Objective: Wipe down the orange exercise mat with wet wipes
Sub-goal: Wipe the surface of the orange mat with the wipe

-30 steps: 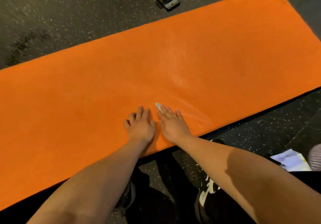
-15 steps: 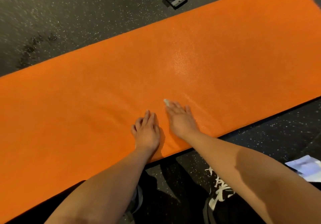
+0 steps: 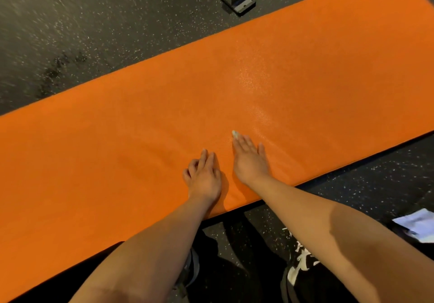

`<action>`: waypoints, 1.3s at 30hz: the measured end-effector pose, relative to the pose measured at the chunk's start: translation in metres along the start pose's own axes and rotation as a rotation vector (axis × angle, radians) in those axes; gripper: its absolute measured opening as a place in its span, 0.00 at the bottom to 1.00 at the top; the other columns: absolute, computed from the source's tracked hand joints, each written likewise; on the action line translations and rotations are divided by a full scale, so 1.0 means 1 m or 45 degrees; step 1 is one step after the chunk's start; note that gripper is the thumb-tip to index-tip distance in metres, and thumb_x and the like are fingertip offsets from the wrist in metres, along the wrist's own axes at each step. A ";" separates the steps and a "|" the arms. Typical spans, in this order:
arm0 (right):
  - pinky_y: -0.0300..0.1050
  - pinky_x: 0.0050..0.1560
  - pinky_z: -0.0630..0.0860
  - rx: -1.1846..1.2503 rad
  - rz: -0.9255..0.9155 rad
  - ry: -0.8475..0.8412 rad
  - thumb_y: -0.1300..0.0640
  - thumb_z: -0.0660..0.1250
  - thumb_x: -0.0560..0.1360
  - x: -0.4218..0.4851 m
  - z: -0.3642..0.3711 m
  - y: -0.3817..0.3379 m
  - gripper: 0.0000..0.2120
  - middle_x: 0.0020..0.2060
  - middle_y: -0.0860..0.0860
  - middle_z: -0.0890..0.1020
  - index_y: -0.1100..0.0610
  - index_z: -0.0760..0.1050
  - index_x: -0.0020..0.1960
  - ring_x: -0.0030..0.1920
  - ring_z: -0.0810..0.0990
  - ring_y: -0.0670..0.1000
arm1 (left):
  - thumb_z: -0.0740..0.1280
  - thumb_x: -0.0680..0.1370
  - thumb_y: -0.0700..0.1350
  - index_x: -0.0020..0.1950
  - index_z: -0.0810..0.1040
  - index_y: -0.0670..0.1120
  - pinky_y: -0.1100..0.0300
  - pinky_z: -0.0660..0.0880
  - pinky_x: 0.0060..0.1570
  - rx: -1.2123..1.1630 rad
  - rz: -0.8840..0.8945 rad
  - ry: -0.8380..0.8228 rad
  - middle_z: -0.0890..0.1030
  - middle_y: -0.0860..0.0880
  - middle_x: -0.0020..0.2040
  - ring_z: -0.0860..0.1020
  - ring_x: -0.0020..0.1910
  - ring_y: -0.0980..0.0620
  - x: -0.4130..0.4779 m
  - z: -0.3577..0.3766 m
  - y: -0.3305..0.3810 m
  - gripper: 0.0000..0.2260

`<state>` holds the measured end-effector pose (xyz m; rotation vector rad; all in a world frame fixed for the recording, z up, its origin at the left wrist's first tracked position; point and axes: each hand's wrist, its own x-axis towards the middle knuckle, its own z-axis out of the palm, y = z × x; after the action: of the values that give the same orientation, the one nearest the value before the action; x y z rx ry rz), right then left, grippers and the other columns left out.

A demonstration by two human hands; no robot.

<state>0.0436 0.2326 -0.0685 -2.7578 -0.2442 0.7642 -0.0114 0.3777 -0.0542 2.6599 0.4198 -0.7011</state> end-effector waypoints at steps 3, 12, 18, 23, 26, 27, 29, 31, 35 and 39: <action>0.58 0.80 0.38 0.063 0.018 -0.016 0.57 0.50 0.84 -0.002 0.006 -0.013 0.31 0.82 0.47 0.39 0.53 0.43 0.83 0.81 0.37 0.49 | 0.50 0.85 0.54 0.81 0.55 0.58 0.45 0.49 0.73 0.004 -0.007 -0.004 0.48 0.55 0.83 0.51 0.77 0.46 -0.001 0.001 0.002 0.23; 0.58 0.80 0.37 0.036 -0.037 0.016 0.53 0.48 0.85 0.010 0.002 -0.002 0.27 0.82 0.44 0.44 0.50 0.47 0.83 0.81 0.40 0.47 | 0.49 0.85 0.54 0.81 0.55 0.58 0.44 0.49 0.74 0.025 -0.008 0.000 0.48 0.56 0.83 0.51 0.77 0.45 0.001 0.000 0.001 0.23; 0.54 0.80 0.39 0.138 -0.087 -0.046 0.53 0.50 0.86 0.004 0.011 -0.028 0.28 0.82 0.45 0.41 0.52 0.47 0.83 0.81 0.39 0.47 | 0.49 0.85 0.55 0.81 0.54 0.58 0.42 0.49 0.73 -0.006 -0.012 0.001 0.48 0.55 0.83 0.51 0.76 0.45 0.002 0.002 0.002 0.23; 0.54 0.80 0.37 0.077 -0.221 -0.090 0.51 0.48 0.86 0.007 0.012 -0.019 0.26 0.82 0.44 0.45 0.49 0.49 0.83 0.81 0.40 0.46 | 0.50 0.86 0.54 0.81 0.55 0.59 0.45 0.49 0.74 -0.072 -0.003 -0.010 0.49 0.56 0.82 0.52 0.77 0.45 0.003 0.002 -0.003 0.22; 0.56 0.80 0.38 0.060 -0.007 -0.015 0.51 0.47 0.86 0.014 0.001 -0.003 0.27 0.82 0.46 0.41 0.51 0.44 0.83 0.81 0.38 0.48 | 0.51 0.85 0.53 0.81 0.56 0.59 0.45 0.49 0.73 -0.065 0.007 -0.008 0.49 0.57 0.82 0.52 0.77 0.45 0.003 0.001 -0.005 0.22; 0.56 0.80 0.38 0.073 0.064 0.000 0.51 0.47 0.86 0.015 -0.001 -0.002 0.28 0.82 0.47 0.40 0.52 0.43 0.83 0.81 0.37 0.48 | 0.51 0.85 0.53 0.80 0.56 0.59 0.45 0.49 0.73 -0.063 0.007 0.000 0.49 0.57 0.82 0.52 0.77 0.45 0.003 0.001 -0.005 0.22; 0.56 0.80 0.38 0.117 0.081 0.002 0.52 0.47 0.86 0.013 0.001 -0.011 0.28 0.82 0.47 0.39 0.53 0.42 0.83 0.81 0.36 0.48 | 0.51 0.85 0.53 0.80 0.57 0.59 0.45 0.49 0.73 -0.060 -0.002 0.018 0.50 0.56 0.82 0.53 0.76 0.45 0.002 0.001 -0.004 0.22; 0.55 0.80 0.38 0.147 -0.042 -0.054 0.52 0.47 0.86 0.007 0.008 -0.024 0.27 0.81 0.44 0.39 0.53 0.44 0.83 0.81 0.37 0.47 | 0.52 0.85 0.53 0.80 0.58 0.58 0.46 0.51 0.73 -0.065 -0.023 0.042 0.52 0.56 0.82 0.55 0.75 0.45 0.003 0.001 0.000 0.22; 0.56 0.80 0.38 0.042 -0.202 -0.145 0.50 0.49 0.87 0.006 0.008 -0.030 0.27 0.82 0.43 0.41 0.51 0.47 0.83 0.81 0.37 0.47 | 0.56 0.83 0.51 0.77 0.64 0.58 0.48 0.58 0.66 -0.094 -0.085 0.120 0.62 0.54 0.77 0.62 0.67 0.43 0.015 -0.008 0.006 0.20; 0.57 0.80 0.38 0.006 -0.013 -0.053 0.53 0.48 0.86 0.026 -0.010 -0.013 0.28 0.82 0.45 0.39 0.52 0.43 0.83 0.81 0.36 0.47 | 0.56 0.84 0.52 0.78 0.60 0.59 0.45 0.57 0.69 -0.036 -0.049 0.072 0.57 0.54 0.80 0.58 0.73 0.43 0.038 -0.017 0.010 0.22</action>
<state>0.0701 0.2488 -0.0690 -2.7367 -0.2642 0.8190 0.0308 0.3828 -0.0573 2.6565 0.4934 -0.6282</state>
